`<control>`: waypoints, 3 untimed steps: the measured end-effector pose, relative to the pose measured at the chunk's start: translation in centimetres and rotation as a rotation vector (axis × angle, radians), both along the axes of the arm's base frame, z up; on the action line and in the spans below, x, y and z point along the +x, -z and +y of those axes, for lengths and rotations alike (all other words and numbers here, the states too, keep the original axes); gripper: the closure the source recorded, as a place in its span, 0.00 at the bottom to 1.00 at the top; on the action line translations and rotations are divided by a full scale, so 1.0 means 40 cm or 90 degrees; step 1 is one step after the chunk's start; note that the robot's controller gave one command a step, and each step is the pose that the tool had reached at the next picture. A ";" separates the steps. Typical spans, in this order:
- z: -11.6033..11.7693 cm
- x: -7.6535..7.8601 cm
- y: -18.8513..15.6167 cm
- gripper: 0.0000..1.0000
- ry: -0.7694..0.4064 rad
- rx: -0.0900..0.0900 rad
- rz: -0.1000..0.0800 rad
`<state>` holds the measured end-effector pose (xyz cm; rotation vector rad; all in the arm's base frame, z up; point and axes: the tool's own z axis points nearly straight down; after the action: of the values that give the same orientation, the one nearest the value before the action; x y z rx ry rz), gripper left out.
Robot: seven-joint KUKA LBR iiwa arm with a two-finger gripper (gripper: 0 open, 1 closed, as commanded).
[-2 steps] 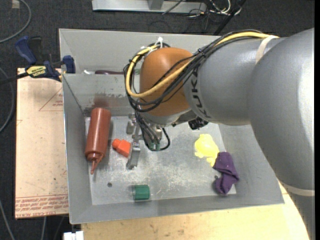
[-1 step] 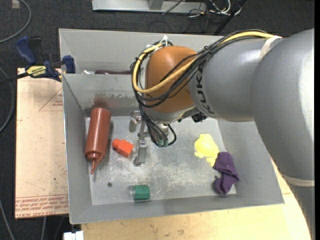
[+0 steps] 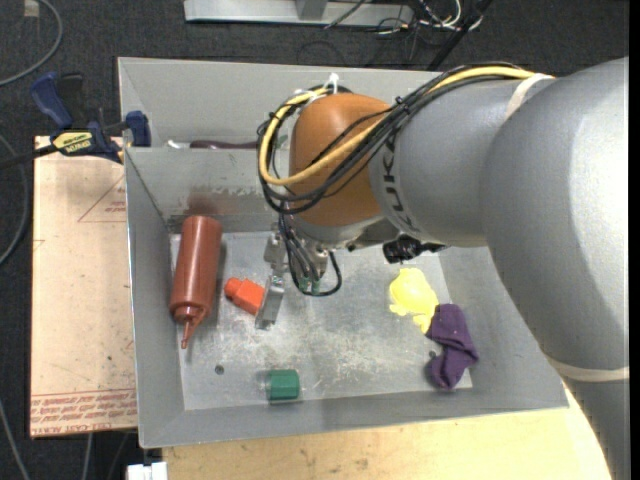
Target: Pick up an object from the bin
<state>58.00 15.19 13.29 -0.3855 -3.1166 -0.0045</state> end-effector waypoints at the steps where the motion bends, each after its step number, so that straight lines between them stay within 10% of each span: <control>1: 0.018 0.004 0.077 0.00 -0.024 0.001 -0.005; 2: 0.047 -0.002 0.156 1.00 0.016 0.000 -0.001; 3: 0.047 -0.002 0.156 1.00 0.016 0.000 -0.001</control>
Offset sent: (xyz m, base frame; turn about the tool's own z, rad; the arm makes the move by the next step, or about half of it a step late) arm -0.0017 0.0189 -0.0629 0.0252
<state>57.93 17.05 7.07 -0.4244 -3.1131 -0.0052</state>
